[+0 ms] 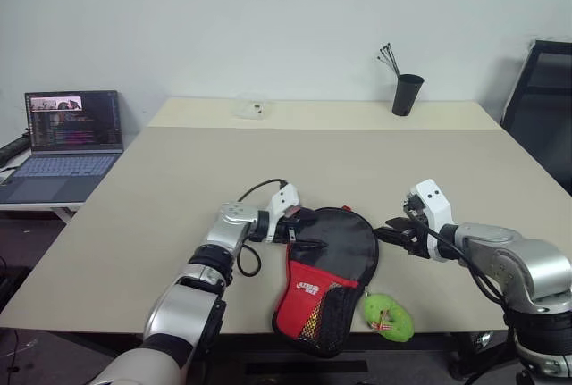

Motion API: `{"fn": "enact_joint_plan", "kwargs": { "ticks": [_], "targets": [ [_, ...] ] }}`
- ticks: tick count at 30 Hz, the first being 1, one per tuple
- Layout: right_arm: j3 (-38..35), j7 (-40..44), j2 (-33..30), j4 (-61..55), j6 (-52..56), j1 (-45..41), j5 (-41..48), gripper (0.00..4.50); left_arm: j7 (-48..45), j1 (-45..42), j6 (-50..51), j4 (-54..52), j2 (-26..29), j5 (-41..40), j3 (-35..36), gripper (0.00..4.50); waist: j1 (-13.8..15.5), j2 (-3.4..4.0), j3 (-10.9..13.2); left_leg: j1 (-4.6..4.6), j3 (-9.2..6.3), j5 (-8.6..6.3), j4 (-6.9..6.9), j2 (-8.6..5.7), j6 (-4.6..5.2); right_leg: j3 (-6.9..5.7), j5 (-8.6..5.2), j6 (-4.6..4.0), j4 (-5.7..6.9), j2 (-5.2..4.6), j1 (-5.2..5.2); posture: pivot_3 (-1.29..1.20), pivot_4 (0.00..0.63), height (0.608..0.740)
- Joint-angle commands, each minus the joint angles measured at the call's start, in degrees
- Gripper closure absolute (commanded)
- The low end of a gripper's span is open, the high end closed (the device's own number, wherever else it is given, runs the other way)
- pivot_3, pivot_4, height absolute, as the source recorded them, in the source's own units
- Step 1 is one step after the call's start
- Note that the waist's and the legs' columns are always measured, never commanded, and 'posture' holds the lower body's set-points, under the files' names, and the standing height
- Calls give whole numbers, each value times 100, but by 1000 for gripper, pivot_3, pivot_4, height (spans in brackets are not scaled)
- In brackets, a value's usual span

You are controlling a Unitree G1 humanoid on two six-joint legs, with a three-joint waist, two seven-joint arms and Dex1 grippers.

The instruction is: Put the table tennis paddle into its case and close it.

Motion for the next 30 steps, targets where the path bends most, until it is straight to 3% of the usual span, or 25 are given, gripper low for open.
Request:
{"fn": "enact_joint_plan", "kwargs": {
  "ticks": [1, 8, 18, 21, 26, 27, 30],
  "targets": [
    [67, -193, 241, 261, -465, -122, -87, 2135, -238, 169, 332, -854, 271, -342, 150, 0, -3, 3, 2, 0, 0, 0, 0, 0, 0, 1, 0, 0, 3, 1, 0, 0, 150, 740],
    [145, -359, 618, 780, -719, -85, -82, 2135, -103, 589, 800, -1728, 631, -537, 158, 0, -6, 5, 3, 2, 0, 1, 7, 2, 1, 11, 0, 0, 16, 13, -1, 0, 150, 740],
    [220, -564, 811, 1299, -988, -93, -194, 2135, 20, 880, 1060, -2250, 735, -622, 103, 0, -6, 6, 3, 14, 4, 5, 11, 5, 4, 18, -1, 0, 39, 17, -2, 0, 150, 740],
    [208, -631, 892, 1345, -986, -107, -184, 2749, 31, 913, 1072, -2298, 754, -632, 92, 0, -6, 6, 3, 17, 6, 5, 11, 5, 4, 20, -1, -1, 42, 18, -2, 0, 150, 740],
    [274, -630, 914, 1501, -1035, -229, -209, 4277, 76, 1028, 1096, -2424, 781, -672, 102, 0, -17, 6, 3, 24, 10, 6, 11, 6, 5, 26, -1, -1, 46, 18, -1, 0, 150, 740],
    [282, -616, 906, 1539, -1051, -274, -212, 4462, 85, 1065, 1112, -2473, 791, -684, 100, 0, -18, 6, 3, 26, 10, 6, 11, 6, 5, 27, -1, -1, 47, 19, -1, 0, 150, 740],
    [420, -495, 819, 1771, -1208, -563, -293, 4462, 107, 1196, 1153, -2635, 829, -714, 86, 0, -39, 8, 4, 30, 12, 8, 10, 9, 8, 29, -2, -1, 48, 20, 1, 0, 150, 740]
  ]
}}
